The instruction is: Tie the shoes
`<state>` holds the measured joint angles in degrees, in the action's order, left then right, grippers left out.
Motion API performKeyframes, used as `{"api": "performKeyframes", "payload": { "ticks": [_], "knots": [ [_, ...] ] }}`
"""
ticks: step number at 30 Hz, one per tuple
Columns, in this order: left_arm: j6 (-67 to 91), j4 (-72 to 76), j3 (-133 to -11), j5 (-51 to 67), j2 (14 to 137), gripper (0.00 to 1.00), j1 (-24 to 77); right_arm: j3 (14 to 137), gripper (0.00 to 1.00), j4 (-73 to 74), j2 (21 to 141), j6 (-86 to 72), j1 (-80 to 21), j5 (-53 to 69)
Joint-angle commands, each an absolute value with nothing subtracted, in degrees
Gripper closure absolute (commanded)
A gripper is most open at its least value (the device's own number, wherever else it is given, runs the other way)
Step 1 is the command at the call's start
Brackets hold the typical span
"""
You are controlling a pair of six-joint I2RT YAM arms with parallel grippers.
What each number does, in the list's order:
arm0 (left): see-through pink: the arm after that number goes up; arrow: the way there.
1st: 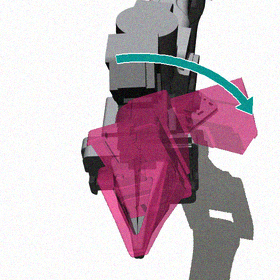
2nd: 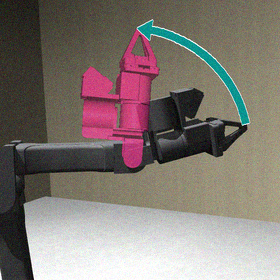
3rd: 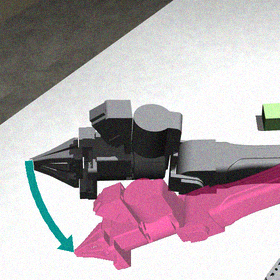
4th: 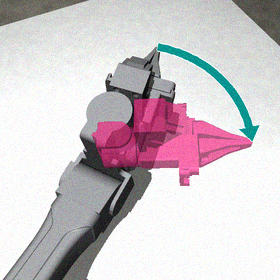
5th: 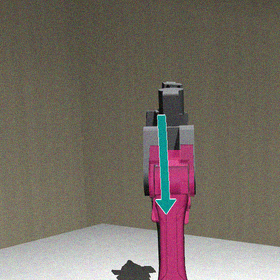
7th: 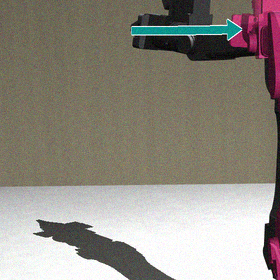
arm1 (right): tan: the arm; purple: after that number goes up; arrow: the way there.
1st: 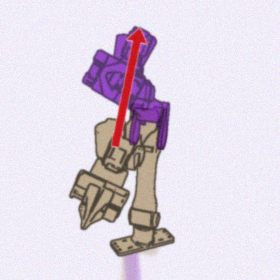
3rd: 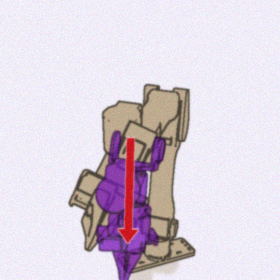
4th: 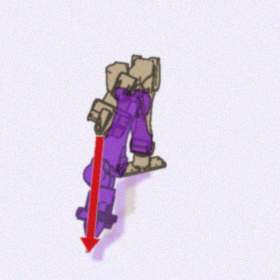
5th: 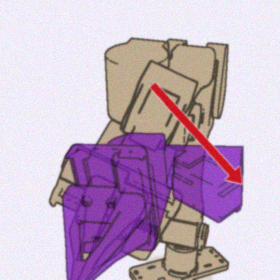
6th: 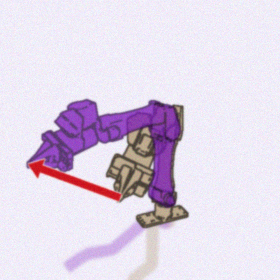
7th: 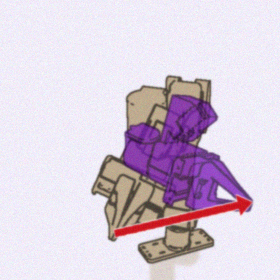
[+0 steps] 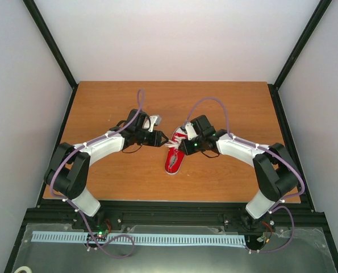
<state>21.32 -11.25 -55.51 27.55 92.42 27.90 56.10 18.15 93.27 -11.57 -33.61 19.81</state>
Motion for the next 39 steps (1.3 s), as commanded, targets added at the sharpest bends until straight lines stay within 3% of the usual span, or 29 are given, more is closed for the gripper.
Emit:
{"api": "performKeyframes", "payload": {
  "ticks": [1, 10, 18, 39],
  "knots": [
    [19.9, -10.6, -56.9, 27.2, 93.0, 0.52, 28.5, 55.9, 0.79, 16.9, 94.8, -10.3, -34.2, 17.6],
    [19.8, -10.7, -57.0, 26.9, 93.2, 0.53, 28.7, 56.3, 0.78, 16.4, 96.2, -9.6, -34.2, 17.4],
    [19.7, -10.3, -56.7, 26.7, 93.5, 0.53, 28.9, 55.1, 0.97, 16.6, 95.1, -9.6, -34.2, 16.5],
    [28.2, -2.8, -54.1, 30.2, 96.9, 0.49, 28.9, 46.1, 0.97, 20.3, 85.5, -13.0, -34.3, 19.5]
  ]
}}
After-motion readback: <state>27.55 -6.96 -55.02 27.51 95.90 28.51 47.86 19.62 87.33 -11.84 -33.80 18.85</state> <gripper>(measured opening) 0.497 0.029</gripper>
